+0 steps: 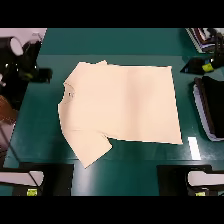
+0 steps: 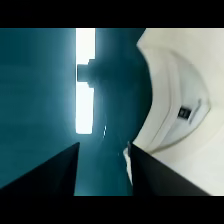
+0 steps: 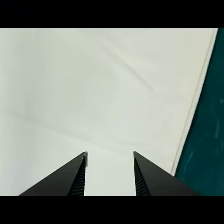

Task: Fold the shirts.

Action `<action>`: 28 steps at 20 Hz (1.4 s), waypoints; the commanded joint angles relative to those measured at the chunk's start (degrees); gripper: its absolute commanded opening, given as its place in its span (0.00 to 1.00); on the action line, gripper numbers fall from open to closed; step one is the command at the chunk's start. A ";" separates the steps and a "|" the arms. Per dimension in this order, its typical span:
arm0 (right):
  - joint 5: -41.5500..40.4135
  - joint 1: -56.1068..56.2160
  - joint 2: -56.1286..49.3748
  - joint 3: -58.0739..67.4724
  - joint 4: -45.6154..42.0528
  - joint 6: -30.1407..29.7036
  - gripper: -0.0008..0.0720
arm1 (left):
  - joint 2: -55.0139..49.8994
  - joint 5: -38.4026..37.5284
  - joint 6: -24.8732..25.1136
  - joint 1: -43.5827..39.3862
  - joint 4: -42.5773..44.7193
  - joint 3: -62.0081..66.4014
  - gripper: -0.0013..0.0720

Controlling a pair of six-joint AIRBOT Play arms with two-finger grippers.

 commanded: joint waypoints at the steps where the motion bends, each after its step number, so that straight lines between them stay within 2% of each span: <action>1: 0.42 -1.77 9.51 -15.37 5.75 -3.87 0.48 | 11.78 -1.84 1.16 2.56 -0.42 -20.15 0.52; 4: -0.52 -2.16 15.21 -24.20 6.34 -5.20 0.48 | 22.86 -0.33 1.36 2.56 -2.14 -37.94 0.52; 8: -2.95 -1.73 21.05 -30.75 6.32 -5.27 0.48 | 31.78 4.74 1.36 2.56 -13.81 -51.65 0.52; 11: -3.41 -1.68 24.17 -32.79 6.27 -5.64 0.48 | 32.17 9.42 1.40 2.54 -24.02 -55.17 0.52; 13: -3.10 -1.68 25.59 -32.70 6.27 -5.64 0.48 | 32.17 13.09 1.38 2.54 -27.61 -57.53 0.52; 20: -3.28 -1.68 28.68 -32.70 6.27 -5.62 0.48 | 32.17 19.32 1.31 2.56 -30.05 -61.64 0.52; 23: -0.24 -2.40 28.65 -32.70 5.01 -5.62 0.48 | 32.17 20.74 1.31 2.54 -33.27 -61.61 0.50; 24: 1.25 -3.52 28.65 -32.72 3.74 -5.62 0.48 | 32.17 20.46 1.38 2.54 -33.42 -61.27 0.20; 25: 2.54 -4.94 28.65 -32.79 2.51 -5.57 0.48 | 32.17 20.31 1.64 2.56 -33.35 -60.54 0.06; 28: 5.38 -11.69 28.70 -35.43 1.09 -4.44 0.48 | 32.17 18.27 3.19 2.54 -33.29 -56.11 0.05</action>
